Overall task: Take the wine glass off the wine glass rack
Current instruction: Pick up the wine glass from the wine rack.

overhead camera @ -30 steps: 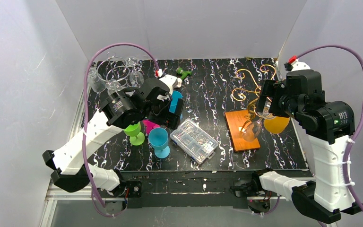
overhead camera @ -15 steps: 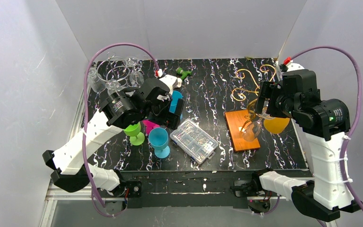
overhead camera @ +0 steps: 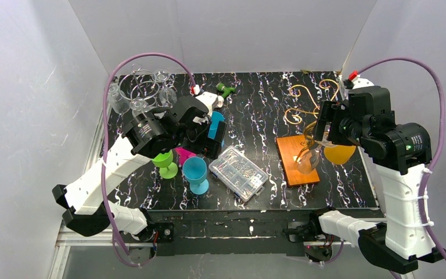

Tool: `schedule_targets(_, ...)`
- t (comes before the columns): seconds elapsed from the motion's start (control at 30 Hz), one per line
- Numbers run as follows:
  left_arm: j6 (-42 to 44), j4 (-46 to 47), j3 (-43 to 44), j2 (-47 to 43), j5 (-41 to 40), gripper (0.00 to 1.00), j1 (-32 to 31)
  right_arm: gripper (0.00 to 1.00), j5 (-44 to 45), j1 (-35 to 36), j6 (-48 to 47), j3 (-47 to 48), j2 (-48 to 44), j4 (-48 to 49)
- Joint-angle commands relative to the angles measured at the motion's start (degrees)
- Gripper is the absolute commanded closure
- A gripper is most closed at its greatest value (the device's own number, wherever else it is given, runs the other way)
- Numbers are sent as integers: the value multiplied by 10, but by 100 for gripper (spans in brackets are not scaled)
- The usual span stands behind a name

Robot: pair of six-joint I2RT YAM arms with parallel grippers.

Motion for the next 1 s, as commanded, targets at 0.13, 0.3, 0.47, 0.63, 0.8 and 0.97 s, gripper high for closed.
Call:
schedule_targets(0.13, -1, -11, 17, -2, -7, 2, -3, 24, -7, 1, -6, -5, -11, 9)
schedule_targets(0.3, -2, -10, 19, 0, -5, 2, -3, 37, -7, 1, -8, -3, -11, 10)
schedule_targets(0.47, -2, -10, 19, -1, -7, 2, -3, 43, -5, 1, -7, 22, -7, 9)
schedule_targets(0.63, -1, -10, 19, -4, -10, 2, -3, 48, -15, 1, -8, 32, -4, 10)
schedule_targets(0.8, 2, -11, 20, -4, -11, 2, -3, 50, -31, 1, -12, 46, -3, 10)
schedule_targets(0.97, 1, -11, 25, -1, -11, 2, -3, 53, -50, 1, -16, 50, -3, 9)
